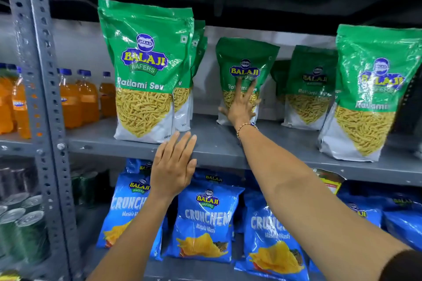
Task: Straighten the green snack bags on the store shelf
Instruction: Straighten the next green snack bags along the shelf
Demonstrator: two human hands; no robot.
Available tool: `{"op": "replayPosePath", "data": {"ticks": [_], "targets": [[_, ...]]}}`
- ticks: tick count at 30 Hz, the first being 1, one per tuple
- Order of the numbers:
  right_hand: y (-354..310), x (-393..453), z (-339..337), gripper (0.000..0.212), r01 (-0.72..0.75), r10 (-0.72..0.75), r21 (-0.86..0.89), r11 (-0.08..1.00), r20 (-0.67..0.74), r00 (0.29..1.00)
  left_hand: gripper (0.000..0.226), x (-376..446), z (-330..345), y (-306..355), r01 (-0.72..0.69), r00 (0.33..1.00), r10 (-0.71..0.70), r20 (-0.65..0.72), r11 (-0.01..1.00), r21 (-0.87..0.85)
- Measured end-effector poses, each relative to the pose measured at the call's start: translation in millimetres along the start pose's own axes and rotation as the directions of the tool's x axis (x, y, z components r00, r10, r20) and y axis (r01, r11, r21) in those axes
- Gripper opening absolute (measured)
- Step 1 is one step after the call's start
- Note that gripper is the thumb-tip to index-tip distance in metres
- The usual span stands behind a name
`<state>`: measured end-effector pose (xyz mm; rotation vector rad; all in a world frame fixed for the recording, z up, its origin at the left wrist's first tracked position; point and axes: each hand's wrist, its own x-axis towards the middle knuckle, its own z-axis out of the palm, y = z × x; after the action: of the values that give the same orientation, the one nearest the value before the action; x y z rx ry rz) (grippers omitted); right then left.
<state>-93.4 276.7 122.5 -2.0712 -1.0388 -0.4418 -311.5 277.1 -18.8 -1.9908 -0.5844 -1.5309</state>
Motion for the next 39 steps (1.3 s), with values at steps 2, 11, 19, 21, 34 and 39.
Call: {"op": "replayPosePath", "data": {"ticks": [2,11,19,21,34,39], "targets": [[1,3,3,0.12,-0.012,0.013,0.014,1.0,-0.021,1.0,0.046,-1,1,-1,-0.001,1.0,0.001,-0.004,1.0,0.014],[14,3,4,0.124,0.022,-0.018,0.053,0.998,-0.063,0.998,0.047,-3,0,0,-0.003,1.0,0.003,0.01,1.0,0.013],[16,-26,-21,0.128,0.056,-0.053,0.042,0.998,-0.062,0.997,0.048,0,-14,5,0.042,0.987,-0.038,0.154,0.999,-0.022],[17,-35,-27,0.124,0.065,-0.063,0.016,0.998,-0.092,0.994,0.048,1,-16,6,0.056,0.982,-0.049,0.183,0.998,-0.033],[8,-88,-71,0.117,0.12,-0.125,-0.042,0.992,-0.121,0.985,0.05,2,-27,8,0.087,0.959,-0.054,0.279,0.991,-0.106],[6,-106,-83,0.113,0.156,-0.162,-0.055,0.986,-0.151,0.975,0.051,1,-30,8,0.09,0.955,-0.053,0.292,0.99,-0.113]]}}
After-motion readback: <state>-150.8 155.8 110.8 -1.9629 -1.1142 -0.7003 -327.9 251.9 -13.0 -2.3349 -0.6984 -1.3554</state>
